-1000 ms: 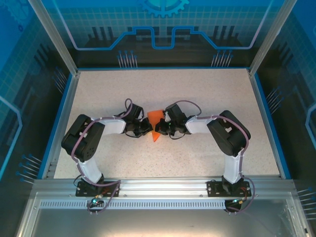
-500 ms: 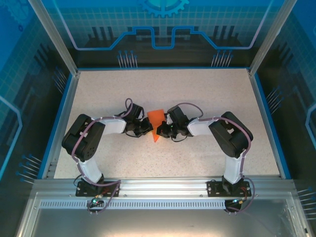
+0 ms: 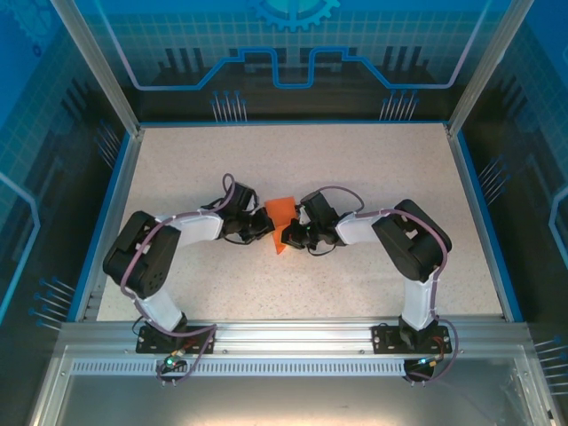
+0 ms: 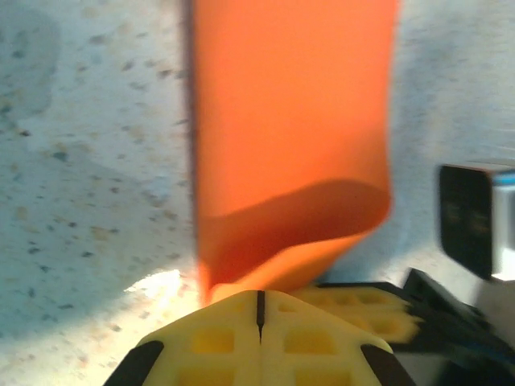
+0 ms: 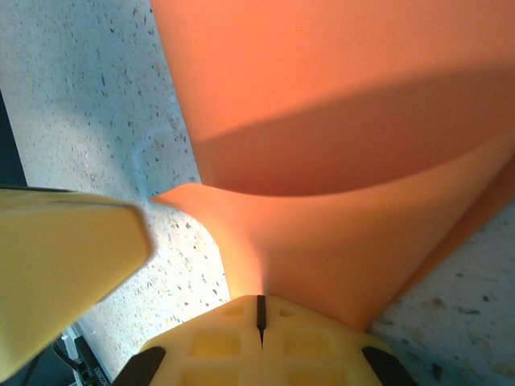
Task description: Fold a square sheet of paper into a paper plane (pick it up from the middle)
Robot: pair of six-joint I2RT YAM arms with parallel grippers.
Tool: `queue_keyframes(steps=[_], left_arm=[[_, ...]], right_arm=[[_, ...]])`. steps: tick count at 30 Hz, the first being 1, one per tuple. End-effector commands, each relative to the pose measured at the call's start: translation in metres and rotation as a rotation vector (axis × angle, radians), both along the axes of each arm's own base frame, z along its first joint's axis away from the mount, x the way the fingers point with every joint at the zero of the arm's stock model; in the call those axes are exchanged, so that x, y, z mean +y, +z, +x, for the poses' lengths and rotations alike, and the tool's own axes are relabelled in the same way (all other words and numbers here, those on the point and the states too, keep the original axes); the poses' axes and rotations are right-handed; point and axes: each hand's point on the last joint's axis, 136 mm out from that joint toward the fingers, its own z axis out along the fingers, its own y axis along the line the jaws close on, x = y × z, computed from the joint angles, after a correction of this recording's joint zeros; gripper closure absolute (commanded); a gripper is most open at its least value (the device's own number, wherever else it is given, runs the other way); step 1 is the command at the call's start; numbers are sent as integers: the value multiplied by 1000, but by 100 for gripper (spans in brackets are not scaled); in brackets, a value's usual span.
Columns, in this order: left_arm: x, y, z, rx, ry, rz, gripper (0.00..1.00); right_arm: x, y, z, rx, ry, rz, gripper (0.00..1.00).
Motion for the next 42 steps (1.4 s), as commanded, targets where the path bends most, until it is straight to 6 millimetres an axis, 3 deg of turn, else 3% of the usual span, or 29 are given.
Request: queue_keyframes(steps=[1,9,17,25,30,42], left_arm=[[-11,21,0,-46,-51,-53,98],[-25,0,4,-6,-94,-35,97],[-11,-29,8,34,-57,79,98],[1,-48,0,72,-36,140,100],[1,-52,-3,78,-32,145,100],[5,-55,-6,88,-16,158,100]], right_arm=[[-19,-33,-12,93,-31,-95,100],[-17,-33,-12,95,-28,-94,100],[-15,-30,-12,87,-17,-78,100],[7,13,-3,-48,73,49,100],[21,31,-15,-94,158,88,100],[22,-6,-26,-14,151,29,100]])
